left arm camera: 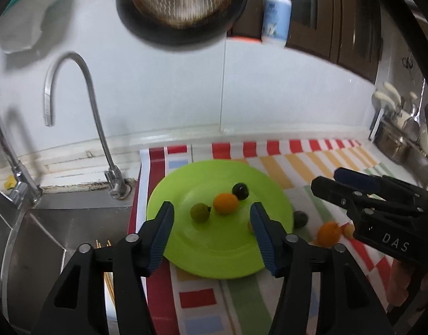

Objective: Organize fruits
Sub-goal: 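Open both tools and lift them away from the green plate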

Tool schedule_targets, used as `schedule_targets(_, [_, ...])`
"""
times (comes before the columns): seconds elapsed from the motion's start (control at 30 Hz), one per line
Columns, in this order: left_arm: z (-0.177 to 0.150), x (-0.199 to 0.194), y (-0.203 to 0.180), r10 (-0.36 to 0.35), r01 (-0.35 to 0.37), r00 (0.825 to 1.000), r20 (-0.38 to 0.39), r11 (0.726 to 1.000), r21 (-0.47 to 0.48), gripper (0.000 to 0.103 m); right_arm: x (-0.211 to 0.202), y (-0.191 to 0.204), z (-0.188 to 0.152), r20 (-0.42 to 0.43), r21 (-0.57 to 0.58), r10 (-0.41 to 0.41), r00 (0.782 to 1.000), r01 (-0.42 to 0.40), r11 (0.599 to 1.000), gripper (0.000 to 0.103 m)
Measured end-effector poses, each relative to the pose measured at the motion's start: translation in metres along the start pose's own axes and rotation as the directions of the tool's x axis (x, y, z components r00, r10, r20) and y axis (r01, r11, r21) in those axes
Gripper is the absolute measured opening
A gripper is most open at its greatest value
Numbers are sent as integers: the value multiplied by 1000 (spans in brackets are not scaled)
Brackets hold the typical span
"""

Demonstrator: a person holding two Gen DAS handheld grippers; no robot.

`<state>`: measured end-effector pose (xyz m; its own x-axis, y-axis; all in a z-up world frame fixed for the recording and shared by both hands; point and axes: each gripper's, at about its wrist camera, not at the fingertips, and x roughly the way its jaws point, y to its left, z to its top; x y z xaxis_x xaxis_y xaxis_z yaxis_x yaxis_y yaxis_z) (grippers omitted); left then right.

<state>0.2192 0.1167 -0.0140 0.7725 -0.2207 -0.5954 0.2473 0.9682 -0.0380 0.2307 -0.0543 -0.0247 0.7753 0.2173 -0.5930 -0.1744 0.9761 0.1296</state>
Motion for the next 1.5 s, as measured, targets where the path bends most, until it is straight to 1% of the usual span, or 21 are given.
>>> schedule_targets(0.03, [-1, -6, -2, 11, -11, 1000, 12, 1000, -2, 62, -8, -1, -1, 14, 3, -7, 1000, 7, 1000, 51])
schedule_targets(0.07, [-1, -15, -5, 22, -21, 999, 29, 1000, -6, 63, -17, -2, -2, 28, 6, -17, 999, 17, 1000, 54])
schedule_targets(0.17, [-4, -30, -10, 31, -30, 998, 58, 999, -12, 71, -36, -4, -5, 52, 9, -36, 998, 35, 999, 54])
schedule_targets(0.2, [-5, -35, -14, 33, -33, 997, 68, 999, -9, 71, -44, -5, -7, 61, 14, -46, 997, 45, 999, 54])
schedule_targets(0.23, [-5, -38, -16, 34, -33, 997, 75, 999, -8, 72, -50, -6, -9, 68, 17, -52, 996, 51, 999, 58])
schedule_targets(0.27, [-7, -44, -19, 32, -32, 996, 86, 999, -4, 74, -55, -7, -11, 77, 20, -65, 995, 63, 998, 64])
schedule_targets(0.3, [-8, -46, -21, 29, -29, 996, 90, 1000, -2, 77, -64, -8, -14, 89, 26, -85, 992, 83, 996, 66])
schedule_targets(0.43, [-12, -59, -33, 20, -21, 994, 111, 1000, 11, 85, -86, -13, -23, 102, 49, -131, 986, 126, 991, 66])
schedule_targets(0.5, [-14, -67, -39, 14, -16, 992, 121, 1000, 20, 86, -99, -16, -28, 117, 64, -155, 981, 149, 987, 66])
schedule_targets(0.63, [-17, -76, -49, 4, -8, 992, 125, 1000, 24, 90, -119, -21, -37, 147, 78, -221, 964, 212, 974, 71])
schedule_targets(0.7, [-18, -79, -55, 11, -14, 992, 128, 1000, 28, 91, -128, -26, -41, 156, 92, -253, 955, 241, 966, 71])
schedule_targets(0.77, [-20, -81, -64, 15, -21, 992, 123, 999, 42, 91, -134, -32, -44, 157, 105, -269, 950, 255, 961, 71])
schedule_targets(0.87, [-23, -84, -79, 28, -35, 991, 131, 998, 49, 91, -140, -45, -48, 152, 105, -271, 950, 257, 961, 71])
schedule_targets(0.97, [-25, -86, -93, 50, -53, 990, 131, 998, 22, 91, -145, -57, -51, 156, 83, -263, 952, 253, 964, 71])
schedule_targets(1.13, [-27, -84, -114, 77, -79, 987, 138, 997, 11, 91, -152, -82, -49, 155, 62, -251, 955, 244, 968, 71])
schedule_targets(1.3, [-30, -77, -134, 73, -75, 988, 135, 997, 12, 91, -152, -104, -48, 148, 47, -242, 959, 238, 970, 71])
schedule_targets(1.5, [-34, -64, -155, 42, -46, 992, 120, 999, 28, 91, -148, -129, -52, 120, 49, -233, 965, 229, 972, 71])
